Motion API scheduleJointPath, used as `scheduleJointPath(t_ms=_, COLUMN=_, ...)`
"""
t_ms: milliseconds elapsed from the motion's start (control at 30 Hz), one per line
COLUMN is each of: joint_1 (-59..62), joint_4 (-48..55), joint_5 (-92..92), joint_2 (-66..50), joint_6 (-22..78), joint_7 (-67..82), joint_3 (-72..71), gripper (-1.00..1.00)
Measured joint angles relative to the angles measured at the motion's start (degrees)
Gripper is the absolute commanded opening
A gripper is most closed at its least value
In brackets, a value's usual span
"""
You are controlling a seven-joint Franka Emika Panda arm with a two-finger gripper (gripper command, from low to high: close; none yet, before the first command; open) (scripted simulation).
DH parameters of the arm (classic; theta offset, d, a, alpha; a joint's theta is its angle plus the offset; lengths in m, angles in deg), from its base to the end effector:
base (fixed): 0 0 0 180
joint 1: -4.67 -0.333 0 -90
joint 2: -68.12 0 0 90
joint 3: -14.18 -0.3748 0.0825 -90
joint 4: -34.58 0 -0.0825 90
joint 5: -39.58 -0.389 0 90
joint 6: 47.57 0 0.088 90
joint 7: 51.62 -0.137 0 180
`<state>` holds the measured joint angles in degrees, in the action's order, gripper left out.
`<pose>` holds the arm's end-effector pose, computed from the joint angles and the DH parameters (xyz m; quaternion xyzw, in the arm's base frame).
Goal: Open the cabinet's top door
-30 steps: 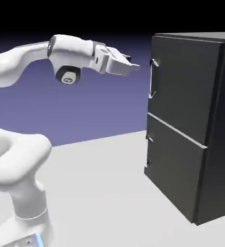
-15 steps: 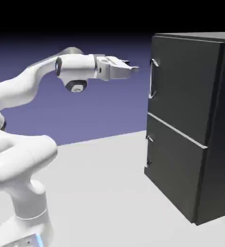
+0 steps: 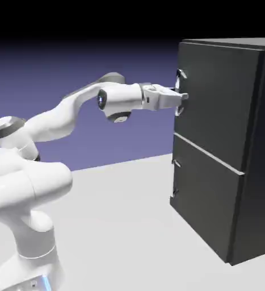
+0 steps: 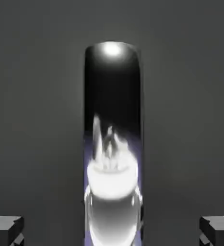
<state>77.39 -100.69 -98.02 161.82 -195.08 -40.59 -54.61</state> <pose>0.4552 0.1969 0.5218 -0.6499 0.2788 -0.6565 0.2624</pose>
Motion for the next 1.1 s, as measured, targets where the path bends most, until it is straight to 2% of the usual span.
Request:
scheduleJointPath(t_ms=300, joint_1=-11.37, joint_4=-18.64, joint_5=-4.25, joint_2=1.01, joint_6=20.55, joint_7=12.73, joint_3=8.30, gripper=-1.00)
scheduleJointPath(t_ms=600, joint_1=-15.32, joint_4=-32.03, joint_5=3.44, joint_2=-1.29, joint_6=42.98, joint_7=22.43, joint_3=22.81, gripper=-1.00)
scheduleJointPath(t_ms=867, joint_1=-10.20, joint_4=-36.13, joint_5=16.97, joint_2=-8.14, joint_6=62.92, joint_7=30.97, joint_3=38.39, gripper=-1.00)
scheduleJointPath(t_ms=1100, joint_1=-2.93, joint_4=-33.46, joint_5=32.40, joint_2=-21.11, joint_6=79.50, joint_7=41.21, joint_3=50.12, gripper=-1.00)
